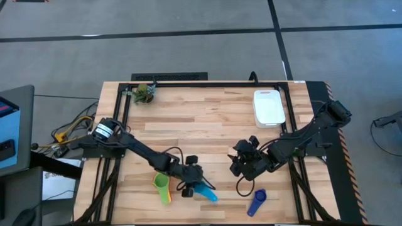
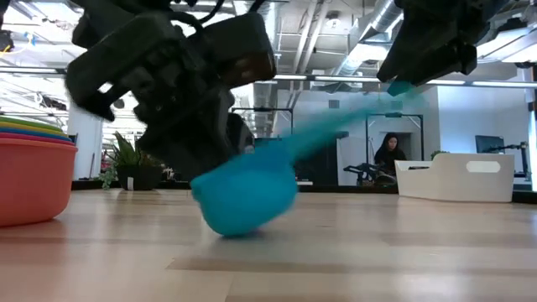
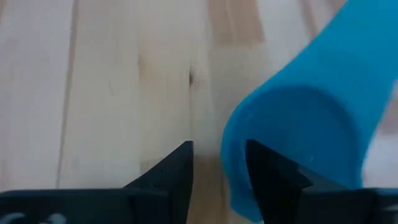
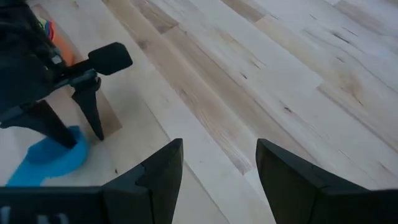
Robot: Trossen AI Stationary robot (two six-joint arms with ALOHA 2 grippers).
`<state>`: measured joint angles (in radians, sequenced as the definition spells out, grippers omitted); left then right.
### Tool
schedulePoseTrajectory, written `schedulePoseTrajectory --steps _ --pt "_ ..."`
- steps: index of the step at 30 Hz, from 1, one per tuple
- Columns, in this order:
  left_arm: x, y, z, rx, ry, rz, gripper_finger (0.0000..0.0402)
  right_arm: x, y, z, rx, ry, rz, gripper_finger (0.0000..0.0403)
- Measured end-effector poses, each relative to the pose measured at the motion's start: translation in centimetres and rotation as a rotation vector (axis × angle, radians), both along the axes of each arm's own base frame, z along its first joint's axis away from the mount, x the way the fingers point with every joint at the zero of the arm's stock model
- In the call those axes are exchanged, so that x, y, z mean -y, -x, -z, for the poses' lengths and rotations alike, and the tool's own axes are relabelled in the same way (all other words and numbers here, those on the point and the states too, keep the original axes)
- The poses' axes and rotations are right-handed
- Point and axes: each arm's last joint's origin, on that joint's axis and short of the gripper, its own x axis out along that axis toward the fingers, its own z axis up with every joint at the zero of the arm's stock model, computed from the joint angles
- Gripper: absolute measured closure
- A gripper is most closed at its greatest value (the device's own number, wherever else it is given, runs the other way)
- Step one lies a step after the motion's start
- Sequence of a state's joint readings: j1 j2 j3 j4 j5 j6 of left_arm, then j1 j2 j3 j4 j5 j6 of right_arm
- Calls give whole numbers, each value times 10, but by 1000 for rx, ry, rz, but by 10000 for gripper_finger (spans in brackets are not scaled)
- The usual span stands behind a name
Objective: Nest measuring cups in basket
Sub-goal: Stack the light blue measuring cup on top of the green measuring cup
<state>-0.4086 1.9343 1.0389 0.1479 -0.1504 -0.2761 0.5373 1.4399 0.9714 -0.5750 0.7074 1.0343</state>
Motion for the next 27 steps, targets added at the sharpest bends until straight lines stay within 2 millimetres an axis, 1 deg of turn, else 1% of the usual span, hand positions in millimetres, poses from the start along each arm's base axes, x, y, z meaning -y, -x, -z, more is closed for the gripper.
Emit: schedulePoseTrajectory --steps 3,9,11,15,19,21,24,27 --pt "-1 1 0 -7 -19 -12 290 0 0 0 0 0 0 178" --pt "-1 2 0 -18 -19 -7 375 0 0 0 -4 6 -5 178" --pt "-1 3 -2 -22 -19 -6 391 0 0 0 -5 8 -7 178" --pt "-4 8 -10 -55 -15 -13 383 1 0 0 -12 19 -11 178" --pt "-8 18 -32 -67 -27 -23 380 5 -1 1 -23 31 7 178" --pt "-12 26 -42 -102 -33 -22 383 9 -2 1 -25 33 20 178" --pt "-16 37 -62 -107 -30 -7 390 13 -4 1 -26 35 37 178" --pt "-18 48 -76 -115 -53 19 394 17 -6 1 -29 40 45 178"
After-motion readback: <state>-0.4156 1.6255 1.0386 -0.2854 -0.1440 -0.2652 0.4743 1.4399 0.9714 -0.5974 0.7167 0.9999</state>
